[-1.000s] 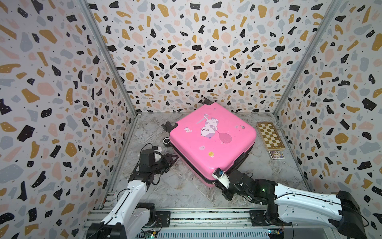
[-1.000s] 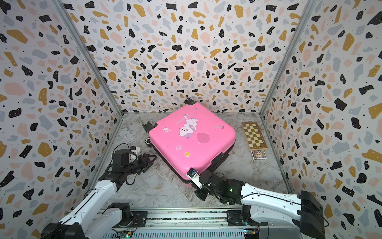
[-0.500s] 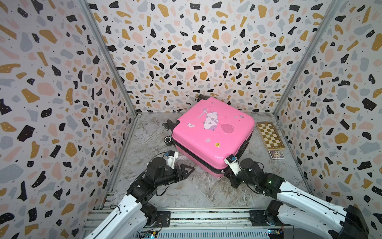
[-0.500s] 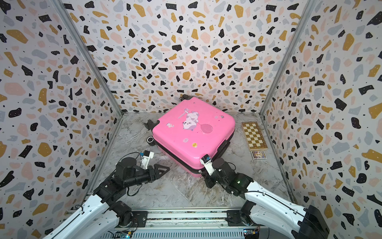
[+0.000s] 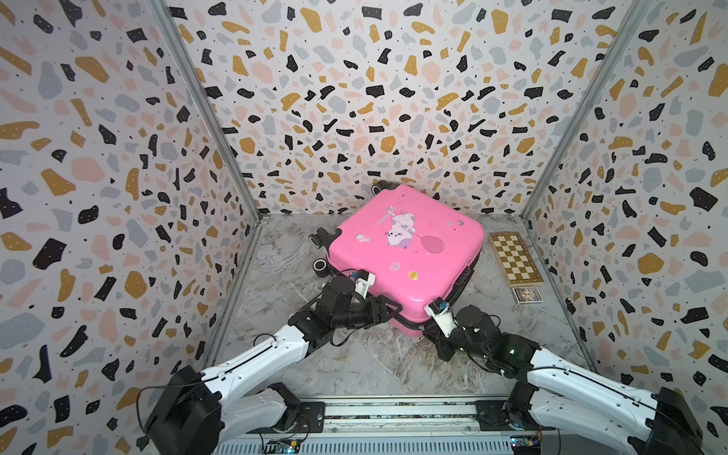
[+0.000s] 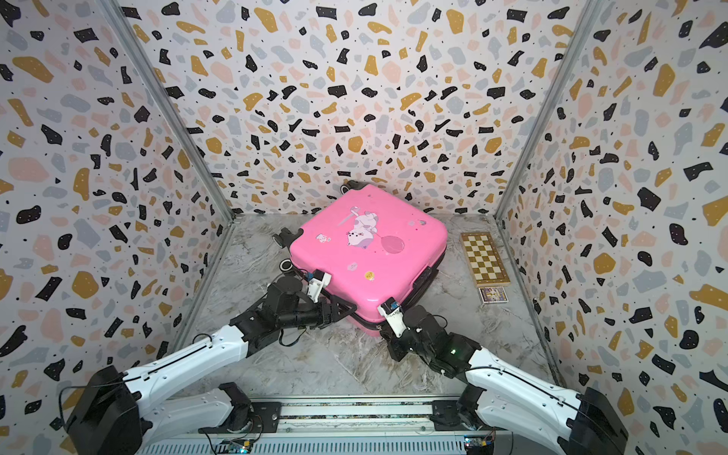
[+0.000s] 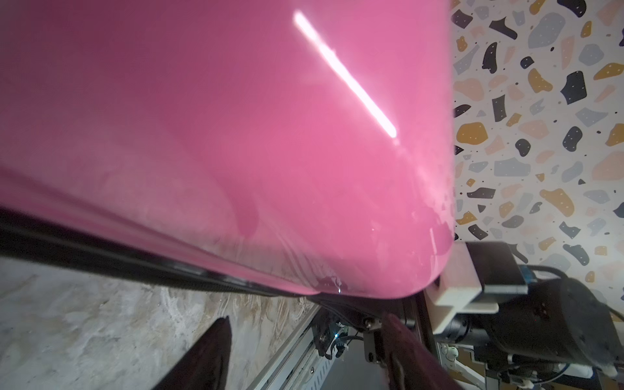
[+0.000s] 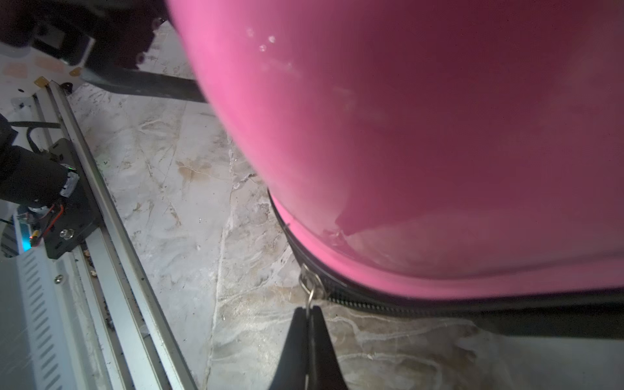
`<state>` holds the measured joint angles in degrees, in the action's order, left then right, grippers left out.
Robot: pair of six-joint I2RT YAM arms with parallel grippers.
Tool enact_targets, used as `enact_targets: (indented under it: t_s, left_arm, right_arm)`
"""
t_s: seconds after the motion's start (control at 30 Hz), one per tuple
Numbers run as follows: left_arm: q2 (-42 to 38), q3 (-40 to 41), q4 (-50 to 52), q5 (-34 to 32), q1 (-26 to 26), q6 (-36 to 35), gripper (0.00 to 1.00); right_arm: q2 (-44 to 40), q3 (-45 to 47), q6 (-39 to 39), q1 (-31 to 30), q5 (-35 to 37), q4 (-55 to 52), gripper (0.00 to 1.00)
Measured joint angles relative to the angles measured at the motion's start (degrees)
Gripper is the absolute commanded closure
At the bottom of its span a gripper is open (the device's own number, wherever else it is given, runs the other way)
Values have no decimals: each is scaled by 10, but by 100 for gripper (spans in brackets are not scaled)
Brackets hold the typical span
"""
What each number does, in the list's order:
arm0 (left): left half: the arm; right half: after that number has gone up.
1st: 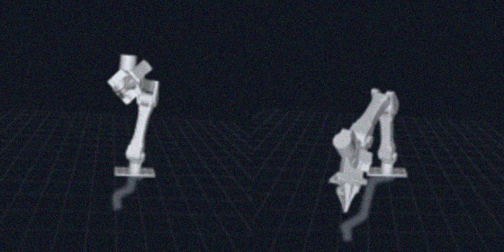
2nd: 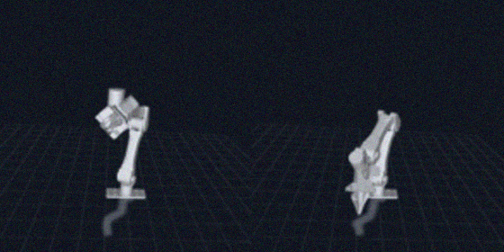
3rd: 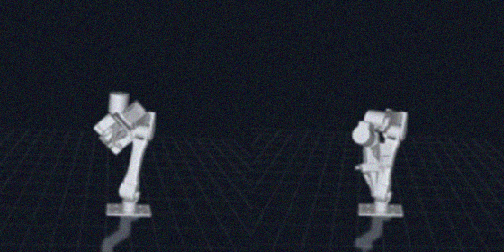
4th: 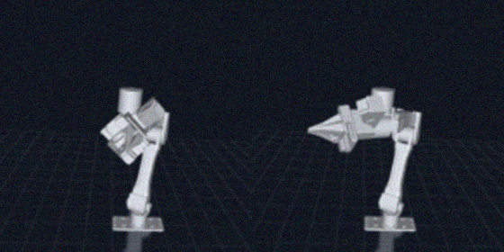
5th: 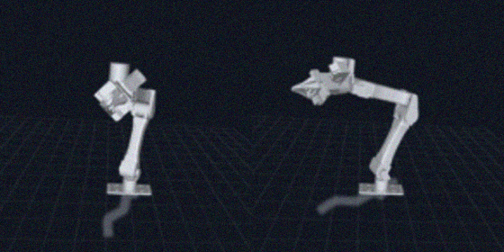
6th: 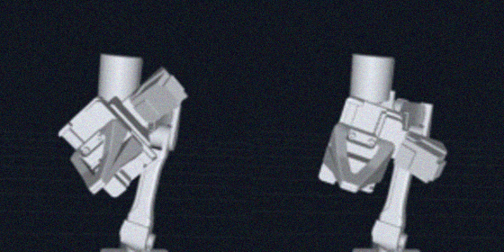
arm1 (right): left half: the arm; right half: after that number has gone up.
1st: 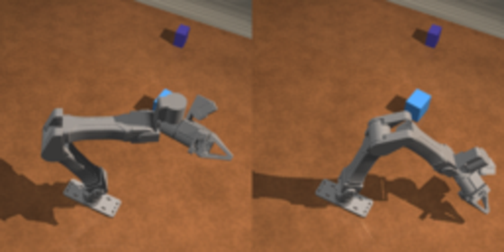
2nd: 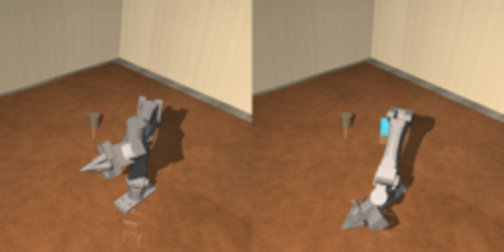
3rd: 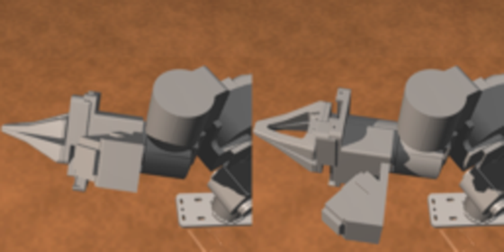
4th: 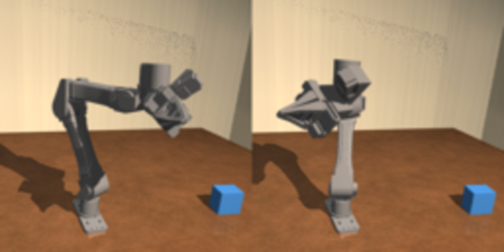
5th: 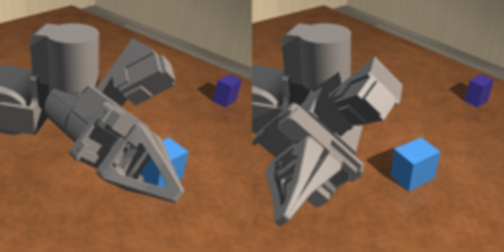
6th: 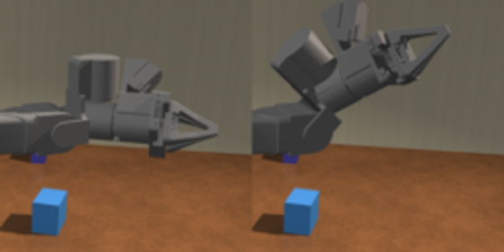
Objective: Open the suitcase zippers
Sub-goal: Adjust the suitcase at the center of the board.
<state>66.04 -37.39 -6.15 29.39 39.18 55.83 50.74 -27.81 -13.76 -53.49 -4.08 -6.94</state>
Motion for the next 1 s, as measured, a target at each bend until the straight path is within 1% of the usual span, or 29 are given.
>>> enact_targets:
  t_s: [0.1,0.43,0.67,0.83,0.87,0.93,1.0]
  left_arm:
    - [17,-12,-33,7,3,6,31]
    - [50,-29,-56,23,25,8,31]
    - [60,-29,-72,34,33,8,32]
    - [63,-30,-79,40,33,10,31]
    - [62,-30,-76,40,33,9,30]
    - [57,-37,-57,33,33,7,25]
    - [47,-50,-23,20,33,-2,12]
  right_arm:
    - [7,0,3,-30,41,8,100]
    - [28,0,-3,-63,111,28,100]
    - [51,8,-21,-117,185,69,100]
    - [54,16,-32,-125,203,90,100]
    - [56,16,-35,-127,205,92,100]
    - [59,16,-42,-128,207,96,100]
    - [59,17,-50,-130,205,99,100]
